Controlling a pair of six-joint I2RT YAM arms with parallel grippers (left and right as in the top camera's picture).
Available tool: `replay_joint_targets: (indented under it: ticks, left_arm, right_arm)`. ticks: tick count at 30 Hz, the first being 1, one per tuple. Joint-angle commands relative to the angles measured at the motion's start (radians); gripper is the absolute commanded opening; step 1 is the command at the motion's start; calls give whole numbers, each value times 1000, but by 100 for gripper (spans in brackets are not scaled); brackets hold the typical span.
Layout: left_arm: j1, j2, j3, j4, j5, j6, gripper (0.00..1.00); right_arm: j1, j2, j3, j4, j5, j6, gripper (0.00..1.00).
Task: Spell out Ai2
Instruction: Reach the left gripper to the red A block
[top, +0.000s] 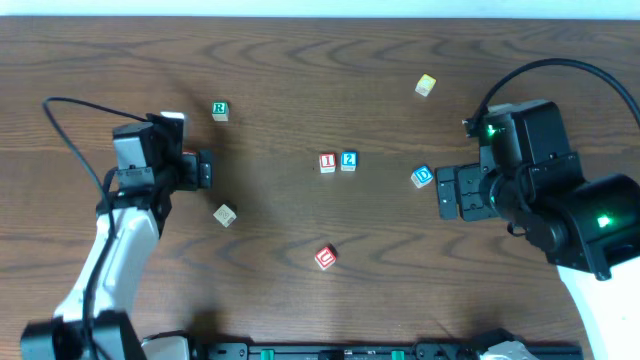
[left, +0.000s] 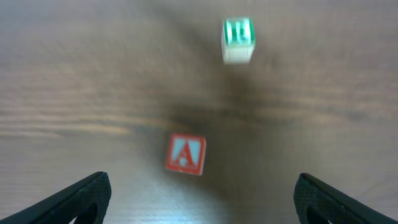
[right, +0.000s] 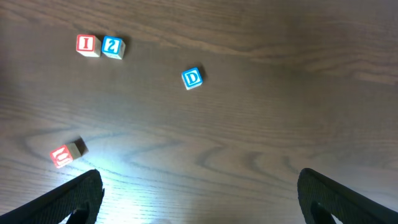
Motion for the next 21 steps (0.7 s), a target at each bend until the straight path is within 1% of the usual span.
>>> replay_joint_targets:
  ticks: [1, 4, 10, 12, 17, 21]
  left_arm:
    - [3, 48, 56, -14, 20, 11, 95]
    - [3, 92, 108, -27, 12, 16, 95]
    - [3, 250, 240, -120, -6, 75, 96]
    - [5, 288, 272, -138, -6, 75, 95]
    - [5, 334, 291, -154, -6, 75, 95]
    - [5, 361, 291, -163, -8, 102, 95]
  right_arm:
    - [-5, 0, 0, -1, 14, -14, 99]
    - [-5, 0, 0, -1, 14, -14, 99]
    - [-5, 0, 0, -1, 14, -14, 99]
    - [-5, 0, 0, -1, 14, -14, 99]
    - [-5, 0, 0, -1, 14, -14, 99]
    - [-5, 0, 0, -1, 14, -14, 99]
